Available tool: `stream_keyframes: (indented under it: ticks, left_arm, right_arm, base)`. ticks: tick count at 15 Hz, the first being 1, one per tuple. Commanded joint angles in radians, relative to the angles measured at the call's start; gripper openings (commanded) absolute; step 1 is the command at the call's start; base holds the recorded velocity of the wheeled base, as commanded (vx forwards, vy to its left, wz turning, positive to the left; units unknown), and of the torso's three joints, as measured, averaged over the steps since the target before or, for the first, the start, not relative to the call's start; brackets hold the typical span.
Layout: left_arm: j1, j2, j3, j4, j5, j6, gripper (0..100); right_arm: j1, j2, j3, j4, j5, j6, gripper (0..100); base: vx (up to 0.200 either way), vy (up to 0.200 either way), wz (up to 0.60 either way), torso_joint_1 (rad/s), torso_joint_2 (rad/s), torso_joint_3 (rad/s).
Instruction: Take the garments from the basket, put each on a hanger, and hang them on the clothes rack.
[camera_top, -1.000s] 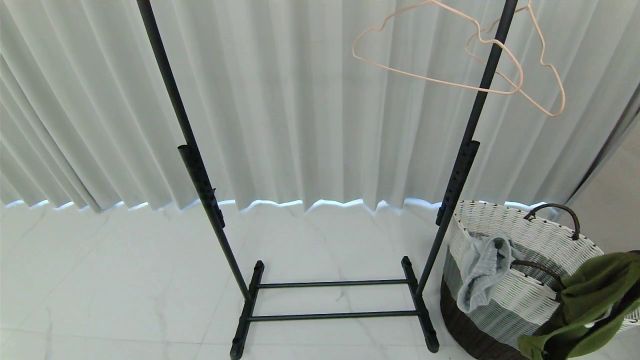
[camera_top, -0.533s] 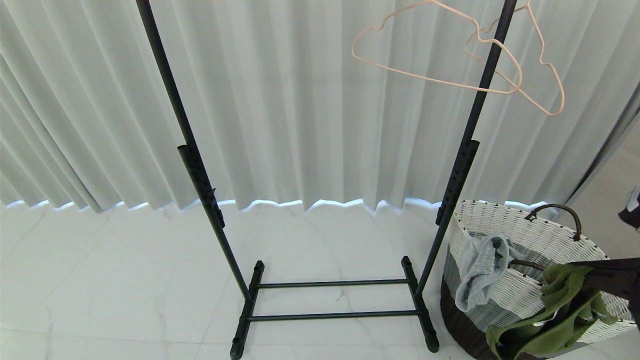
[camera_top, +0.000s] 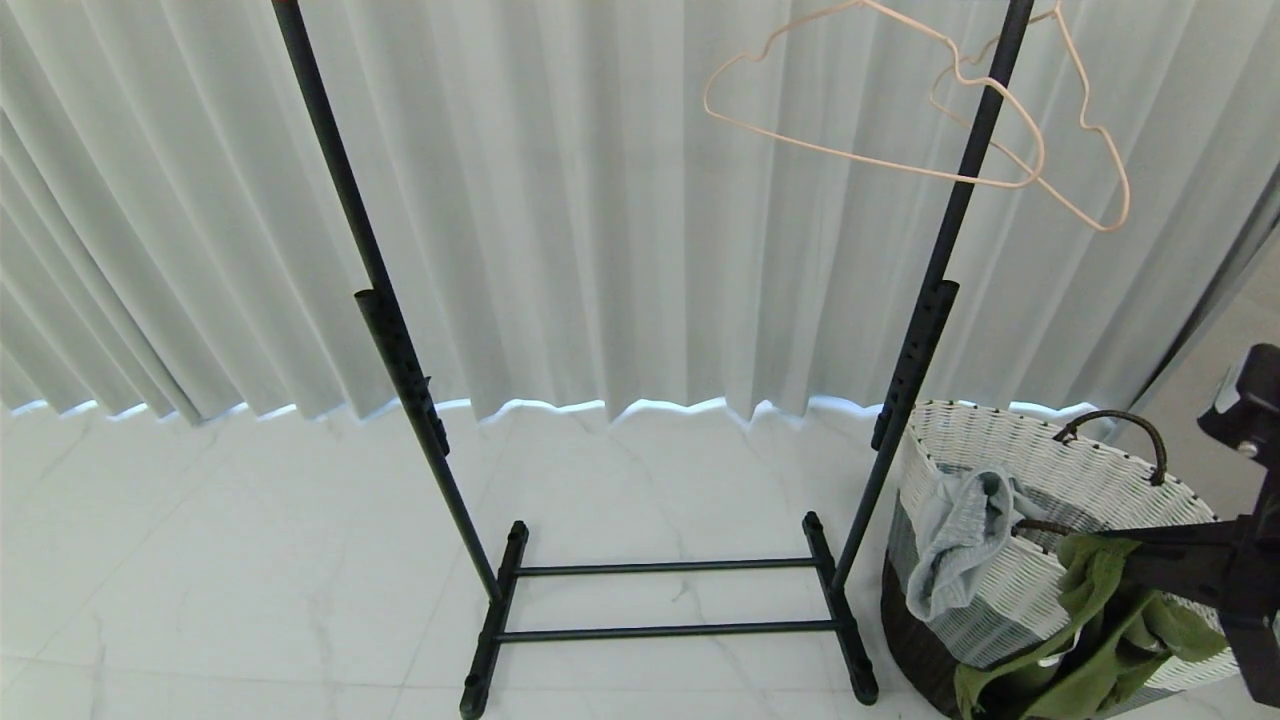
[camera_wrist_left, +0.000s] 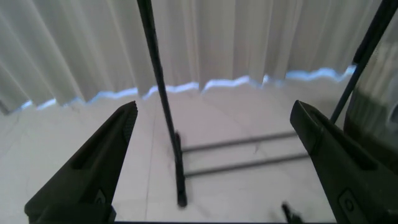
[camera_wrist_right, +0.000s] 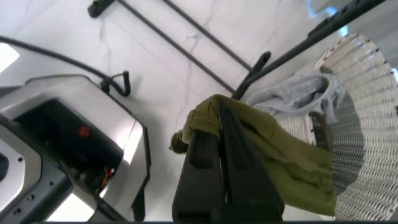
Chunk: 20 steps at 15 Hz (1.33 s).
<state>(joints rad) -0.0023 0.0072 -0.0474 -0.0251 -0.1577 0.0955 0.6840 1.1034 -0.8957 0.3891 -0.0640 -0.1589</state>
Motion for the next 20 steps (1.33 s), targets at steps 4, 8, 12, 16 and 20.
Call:
stream_keyframes:
  ticks: [4,8,12,16,20]
  left_arm:
    - [-0.054,0.519,-0.471,-0.006,-0.177,-0.046,100]
    - [-0.369,0.947,-0.687,-0.007,-0.252,-0.056,100]
    - [-0.780,1.238,-0.736,-0.009,-0.045,-0.185,100]
    - [-0.930,1.493,-0.793,-0.067,-0.014,-0.355,100]
    - [-1.056,1.792,-0.893,-0.305,0.086,-0.450,100]
  right_arm:
    - [-0.011,-0.005,-0.063,-0.001,0.001,0.007,0]
    - [-0.044,-0.002,-0.091,0.004,-0.020,0.007,0]
    - [-0.074,0.003,-0.190,0.048,-0.019,0.007,0]
    - [-0.074,0.009,-0.196,0.056,0.001,0.009,0]
    - [-0.074,0.046,-0.200,0.027,0.027,0.009,0]
  base:
    - [0.000,0.000,0.00,0.000,0.00,0.000]
    - [0.000,0.000,0.00,0.000,0.00,0.000]
    - [0.000,0.000,0.00,0.000,0.00,0.000]
    - [0.000,0.000,0.00,0.000,0.00,0.000]
    - [0.000,0.000,0.00,0.000,0.00,0.000]
